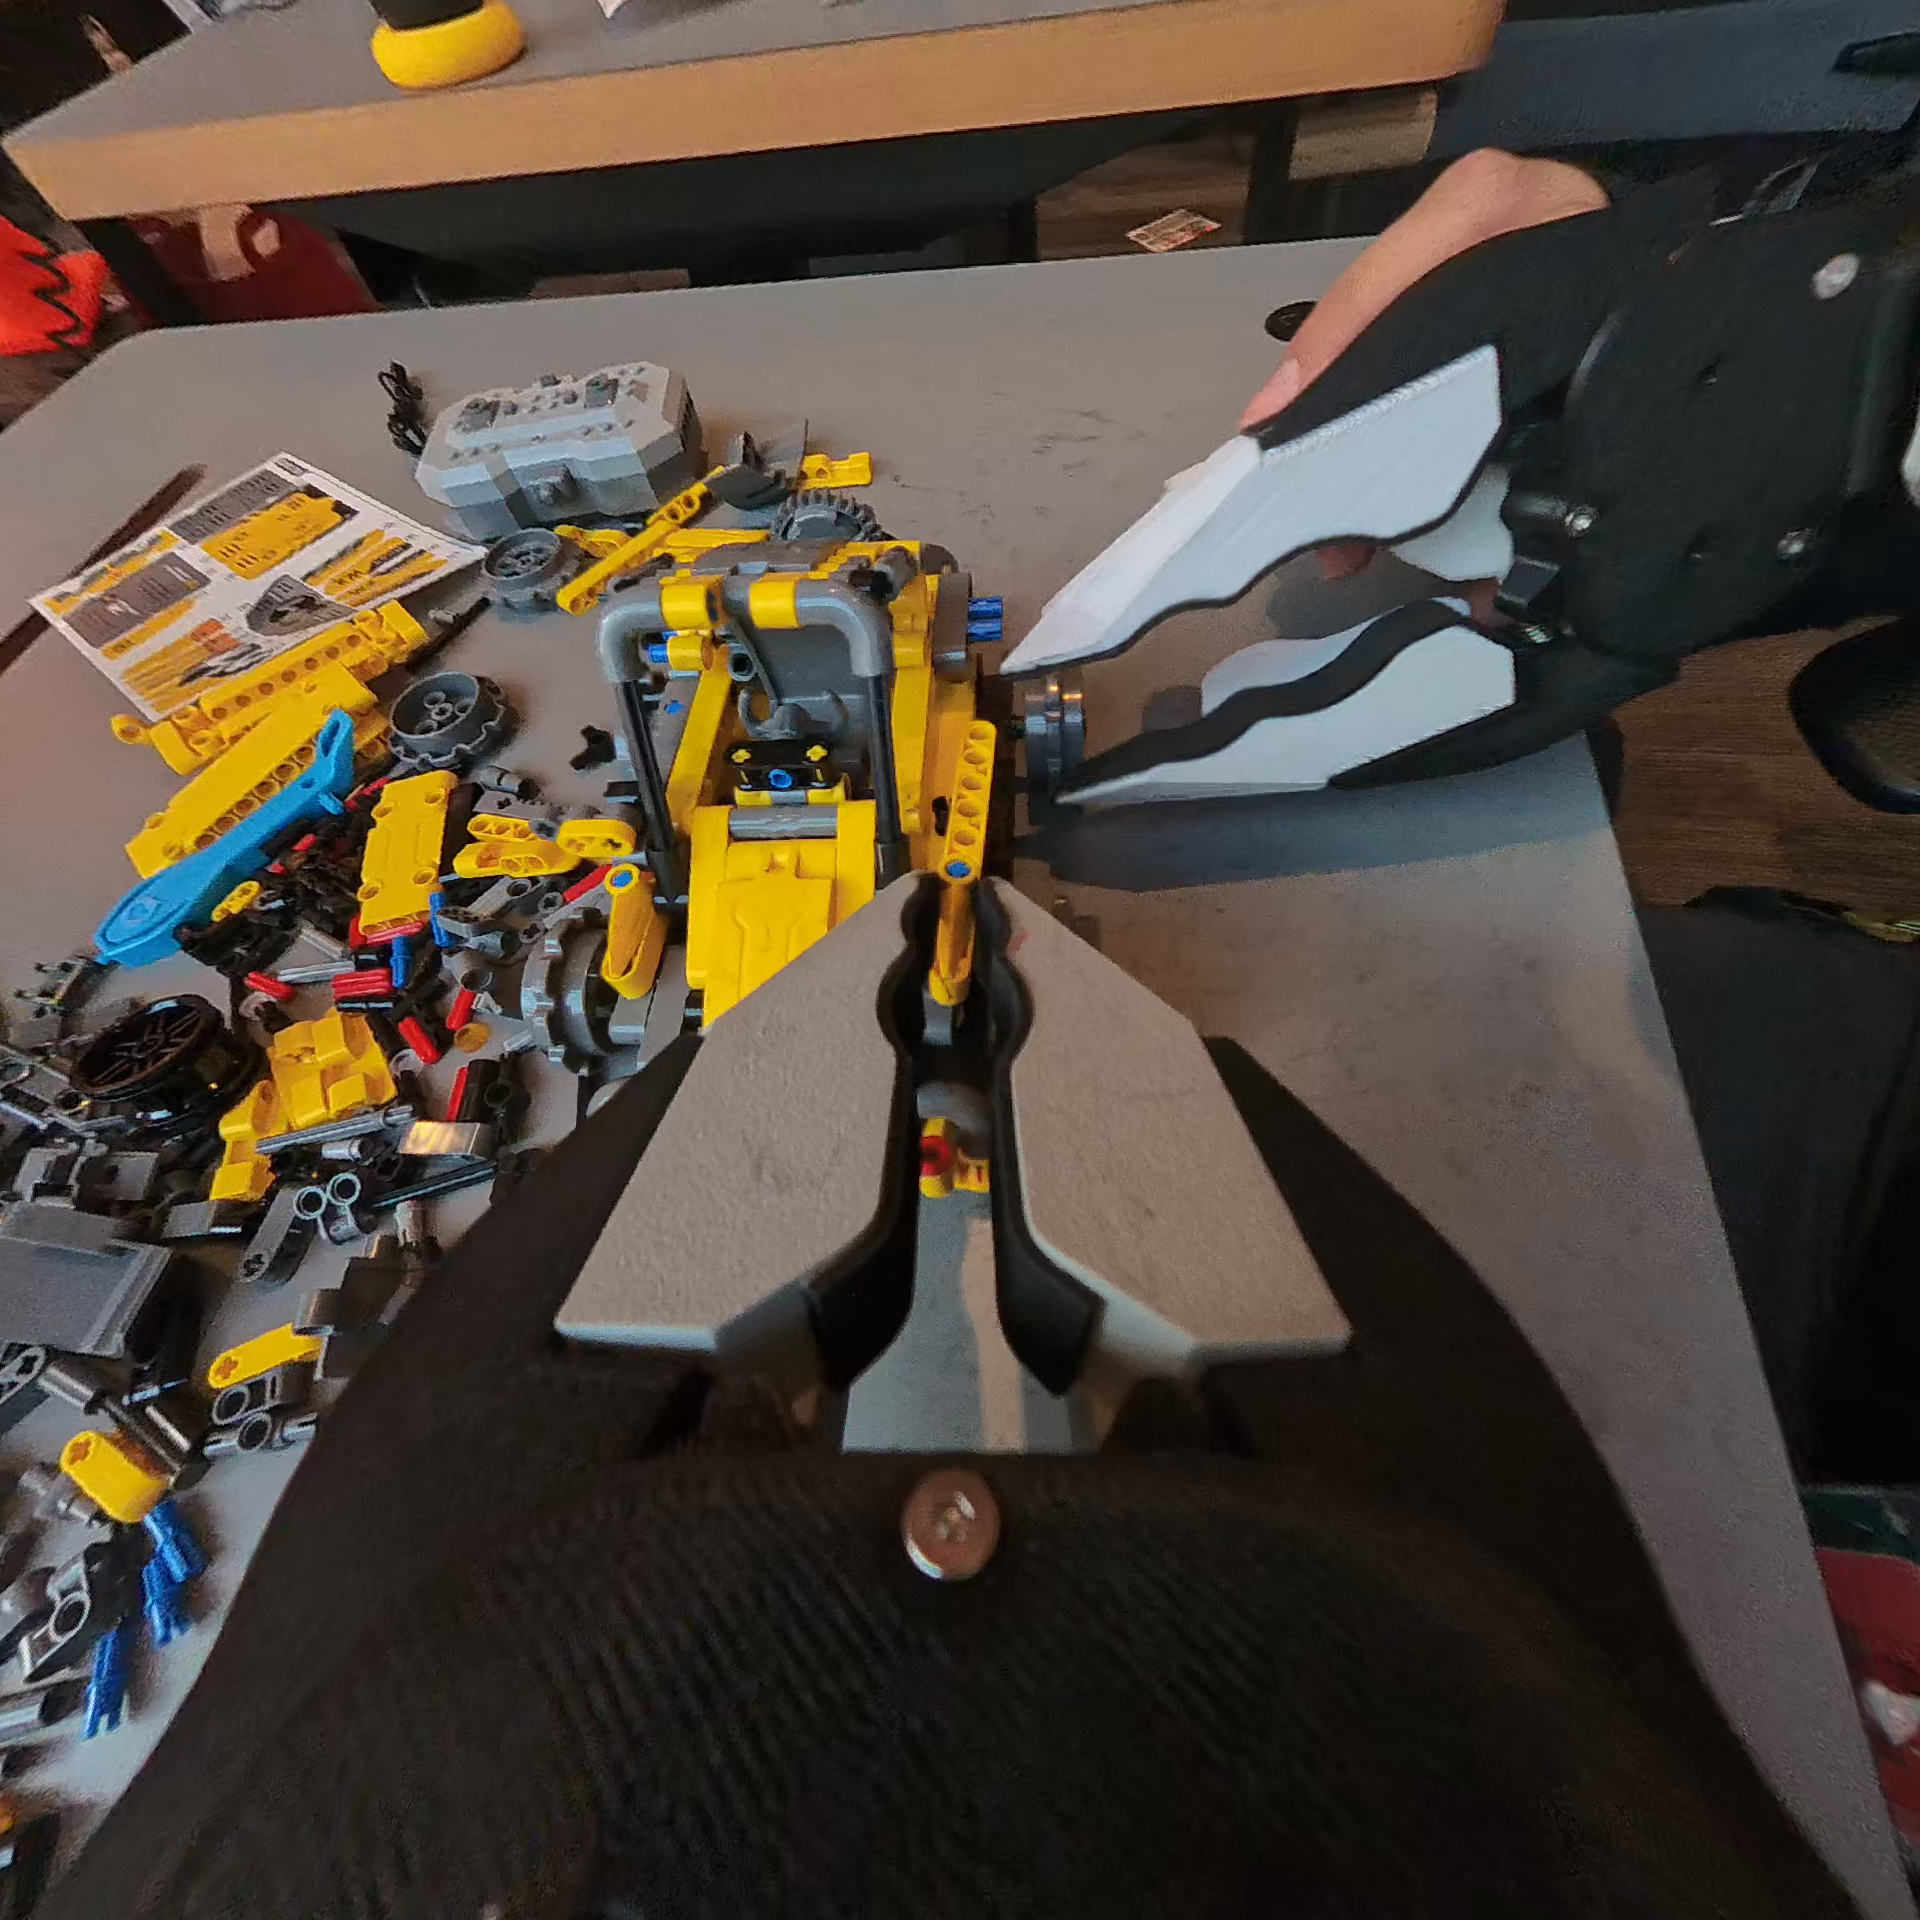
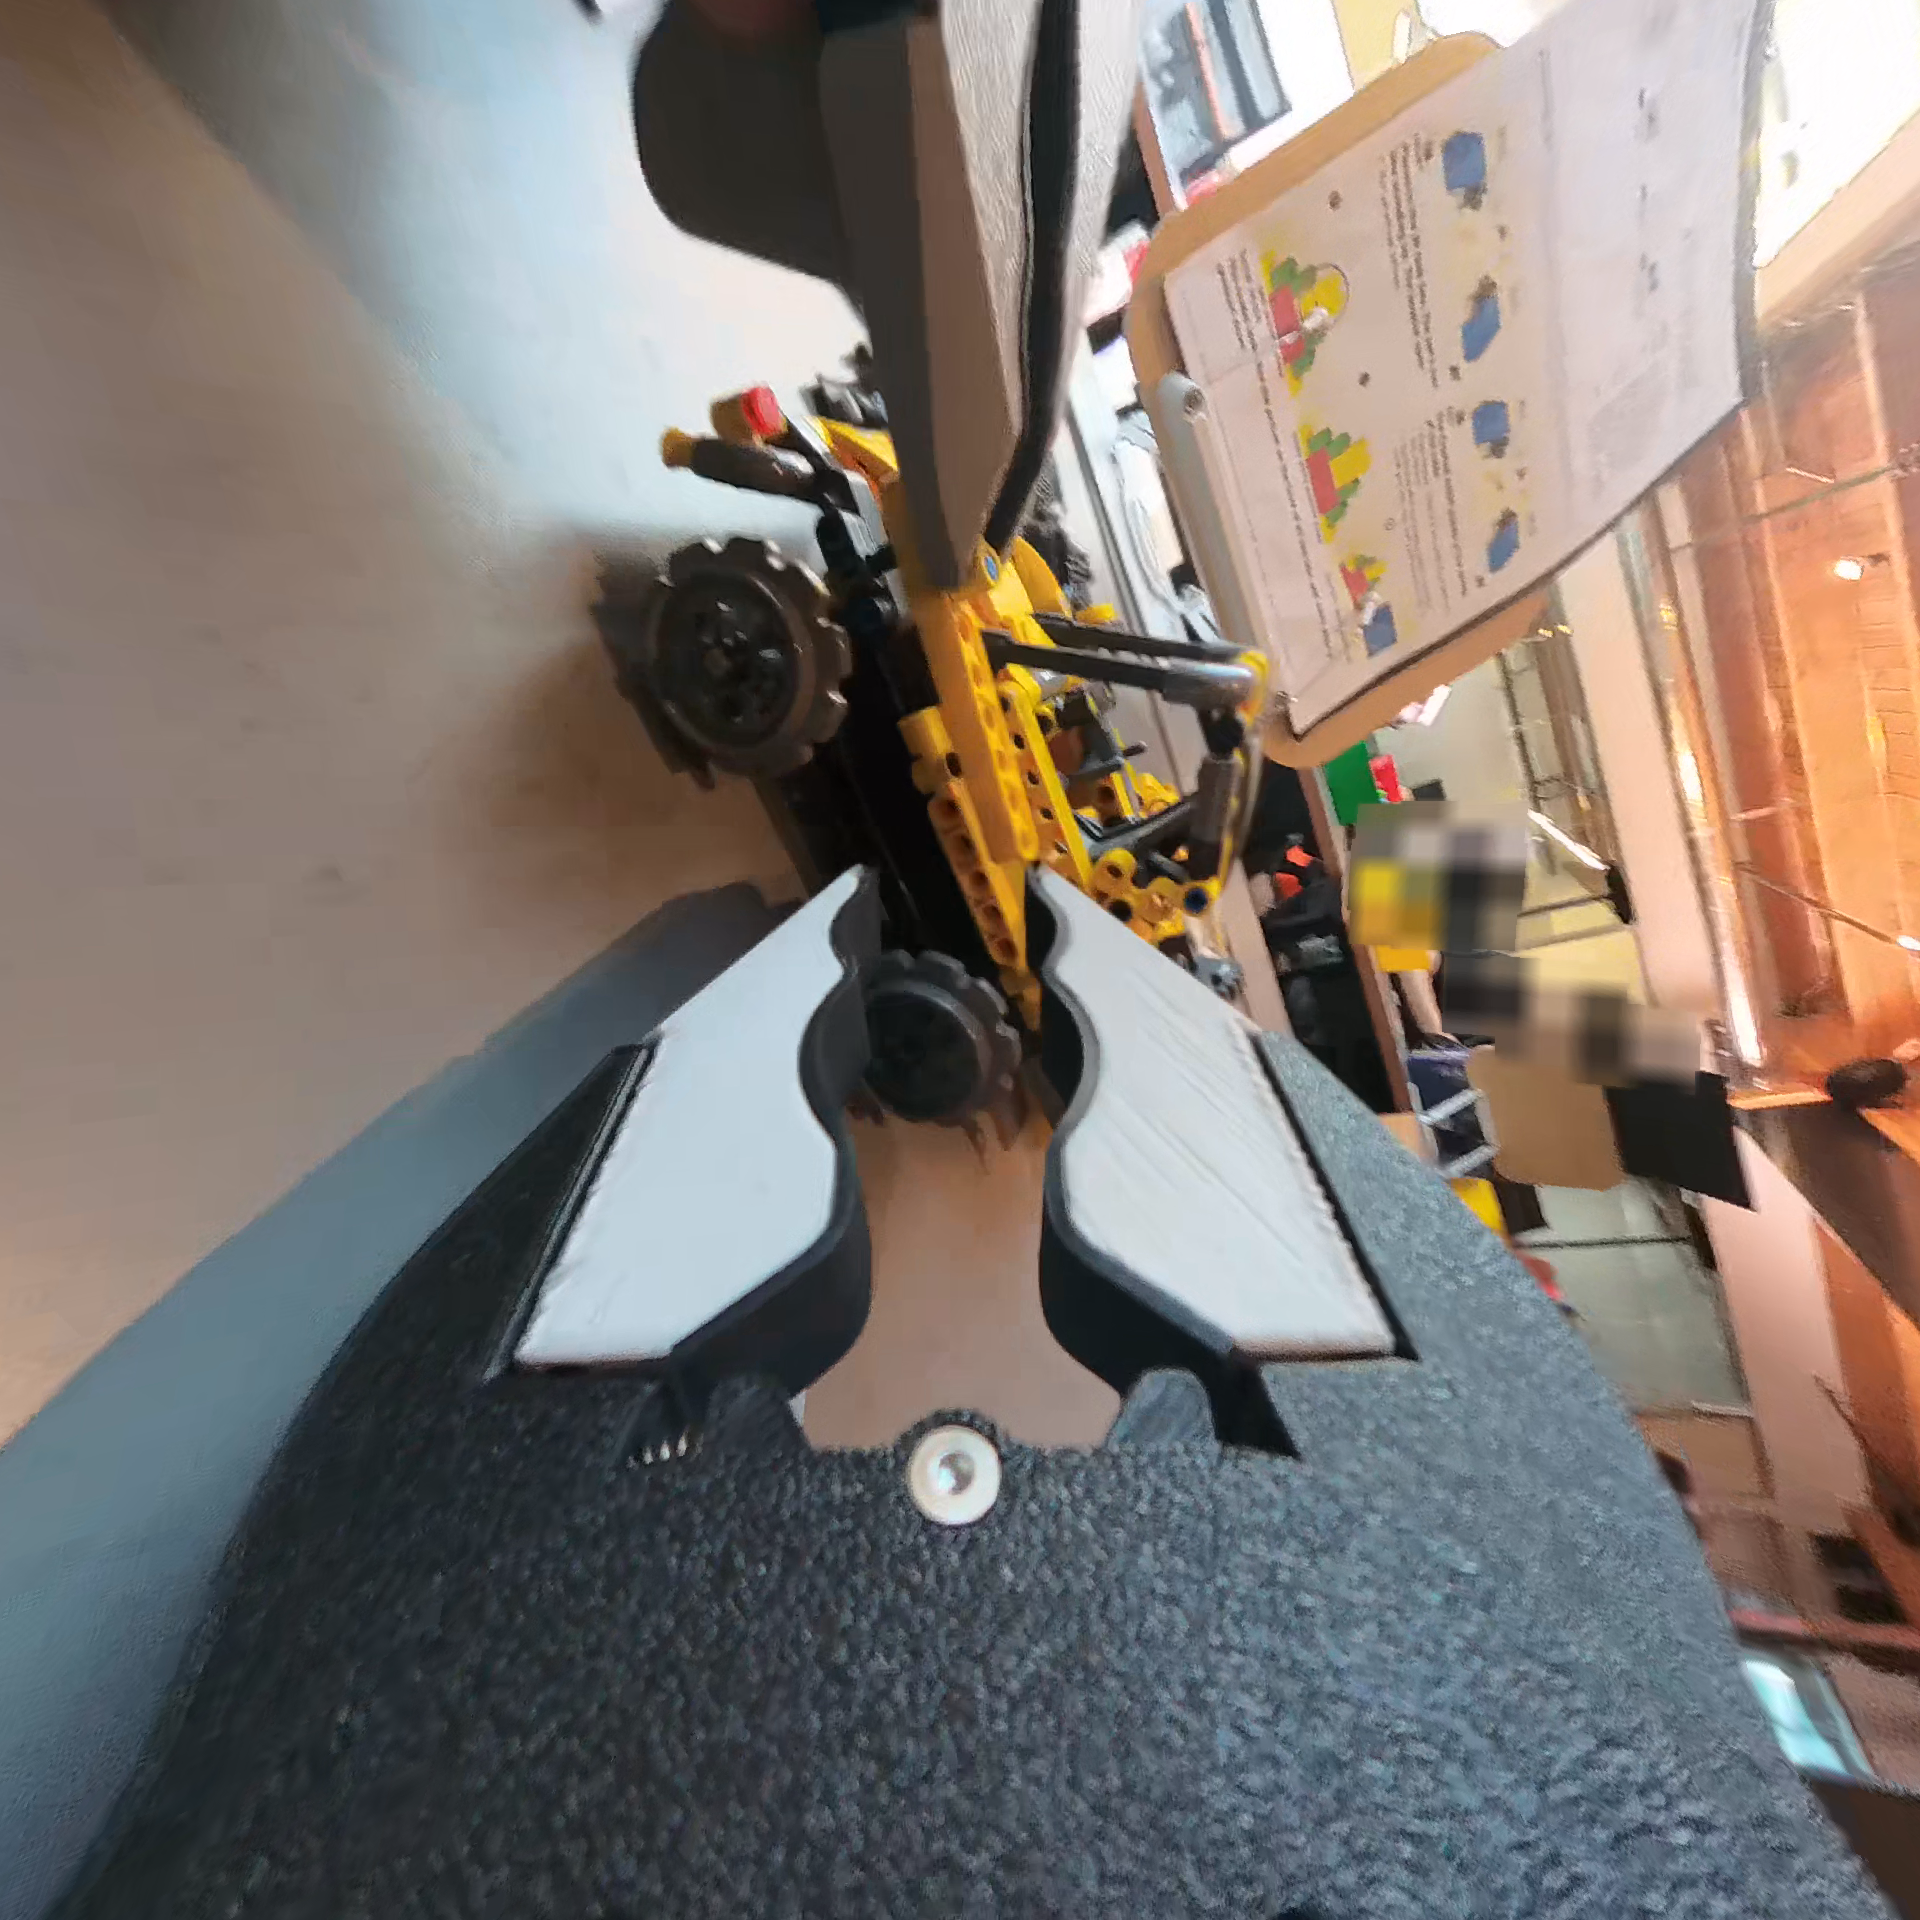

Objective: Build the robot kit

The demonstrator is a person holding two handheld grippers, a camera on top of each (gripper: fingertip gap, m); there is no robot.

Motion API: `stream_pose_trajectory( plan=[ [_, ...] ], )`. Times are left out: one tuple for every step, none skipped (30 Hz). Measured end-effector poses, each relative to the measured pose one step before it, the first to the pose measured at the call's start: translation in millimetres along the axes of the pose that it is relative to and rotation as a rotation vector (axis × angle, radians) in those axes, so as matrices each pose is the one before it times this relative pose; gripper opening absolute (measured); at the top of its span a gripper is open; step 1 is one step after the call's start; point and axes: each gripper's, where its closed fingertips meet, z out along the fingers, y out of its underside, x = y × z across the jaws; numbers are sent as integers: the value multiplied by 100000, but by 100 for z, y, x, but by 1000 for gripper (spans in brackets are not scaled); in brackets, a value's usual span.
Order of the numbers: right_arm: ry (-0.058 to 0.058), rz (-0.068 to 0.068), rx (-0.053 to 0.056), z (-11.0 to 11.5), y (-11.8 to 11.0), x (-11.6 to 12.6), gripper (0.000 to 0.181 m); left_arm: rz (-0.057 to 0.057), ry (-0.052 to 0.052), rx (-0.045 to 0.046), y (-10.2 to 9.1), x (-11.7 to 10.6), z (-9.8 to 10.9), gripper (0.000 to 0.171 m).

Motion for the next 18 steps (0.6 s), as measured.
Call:
stream_pose_trajectory(
  plan=[
    [-2014,617,1404,-144,-270,-300,24,1175,-1756,751,-72,52,-23,3],
    [50,-677,528,-138,-35,-32,18,436,-1550,752,-66,56,-25,3],
    [-53,-194,755,-130,-70,-36,16,-92,-1131,962,-83,76,-43,3],
    [-486,456,1088,-128,-176,-61,15,52,-736,1681,-146,101,-70,3],
    [379,372,1242,-143,-188,110,12,38,-647,1970,-166,52,-82,3],
    [9,778,1601,-163,-214,93,12,-162,-32,1719,-92,91,-77,3],
    [-248,1304,1775,-205,-244,88,11,-344,57,1420,-17,96,-73,3],
    [944,1550,1369,-233,-143,305,10,-251,-919,1238,44,-57,-125,3],
    [2530,1889,997,-288,-52,625,9,-120,-1046,949,85,-96,-151,3],
    [3220,3101,1606,-319,-49,876,9,29,-1053,1762,-147,-96,-285,3],
    [3147,5449,1817,-324,62,1094,8,280,-902,3664,-466,-48,-399,3],
    [1367,8424,1547,-277,213,1123,9,283,-143,4324,-545,61,-422,3],
    [-1842,11025,1360,-227,345,940,14,-701,-352,2471,-292,-10,-353,3],
    [-4303,11711,589,-172,624,744,26,-2455,-1755,-848,167,-330,-261,3],
    [-5179,10514,-1069,-149,948,727,41,-2949,-1791,-2063,306,-417,-258,3],
    [-6238,9045,-1872,-173,953,648,58,-2270,-1681,-278,-19,-453,-383,3],
    [-6628,8057,-1491,-268,647,587,71,-2025,-2306,1101,-338,-634,-553,3],
    [-4462,6786,-518,-290,245,811,84,-2744,-2999,291,-328,-900,-586,3]
  ],
)
